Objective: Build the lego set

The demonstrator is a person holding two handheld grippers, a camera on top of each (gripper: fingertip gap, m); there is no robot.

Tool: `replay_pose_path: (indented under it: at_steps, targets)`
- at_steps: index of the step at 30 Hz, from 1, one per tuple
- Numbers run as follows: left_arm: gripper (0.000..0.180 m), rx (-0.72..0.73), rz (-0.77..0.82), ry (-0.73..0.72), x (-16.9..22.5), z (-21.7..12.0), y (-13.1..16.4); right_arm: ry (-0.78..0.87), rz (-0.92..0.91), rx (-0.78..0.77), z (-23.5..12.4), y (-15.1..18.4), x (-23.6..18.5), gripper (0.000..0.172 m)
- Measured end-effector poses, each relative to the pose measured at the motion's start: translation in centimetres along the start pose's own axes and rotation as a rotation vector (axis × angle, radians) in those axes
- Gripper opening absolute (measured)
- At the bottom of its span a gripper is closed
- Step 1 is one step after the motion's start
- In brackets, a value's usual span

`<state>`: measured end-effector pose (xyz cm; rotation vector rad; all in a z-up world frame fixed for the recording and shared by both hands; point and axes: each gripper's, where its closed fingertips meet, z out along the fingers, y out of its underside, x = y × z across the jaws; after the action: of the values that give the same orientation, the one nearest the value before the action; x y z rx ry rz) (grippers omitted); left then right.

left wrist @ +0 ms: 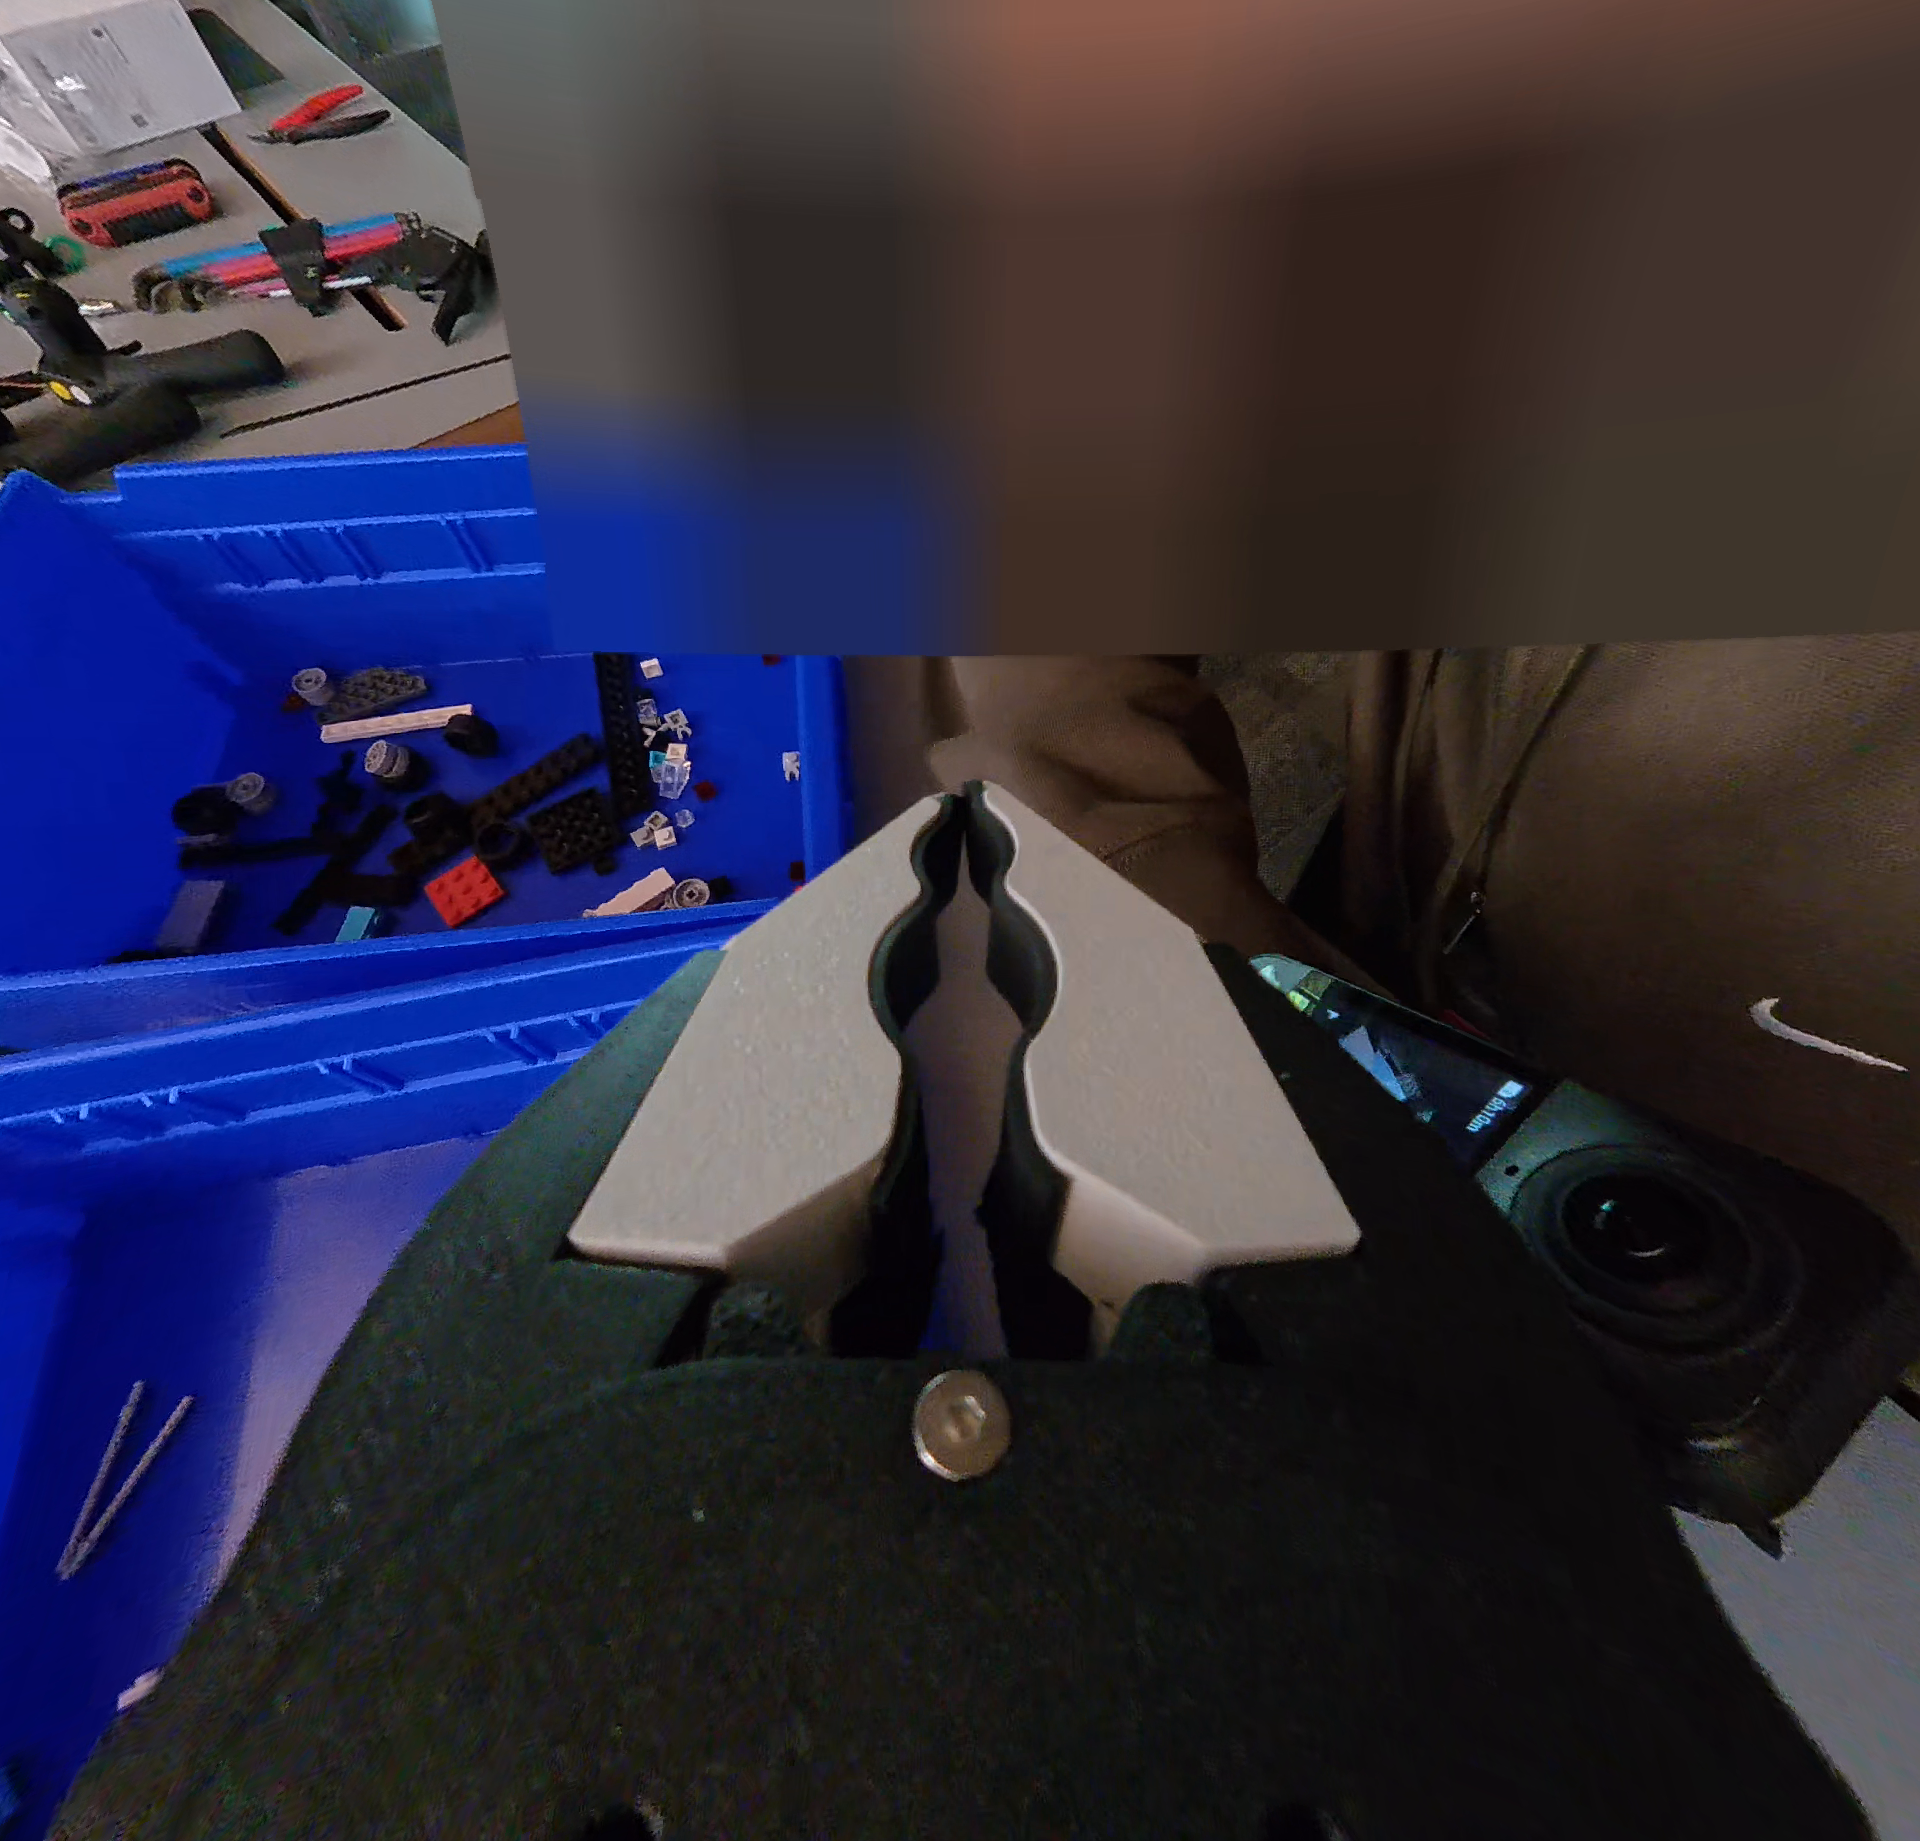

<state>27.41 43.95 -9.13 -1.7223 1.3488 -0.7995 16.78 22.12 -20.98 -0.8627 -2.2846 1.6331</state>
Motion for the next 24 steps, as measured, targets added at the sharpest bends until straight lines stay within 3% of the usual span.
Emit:
replay_pose_path:
  at_steps: [14,24]
  targets:
    - [0.001,0.011,-0.031,-0.036,-0.4,-0.4,0.2,-0.003,-0.006,-0.005,0.0,0.1,-0.1,0.033]
    - [0.005,0.063,-0.108,-0.178,-0.3,-2.8,1.1,-0.007,0.008,-0.002,0.0,0.0,0.0,0.033]
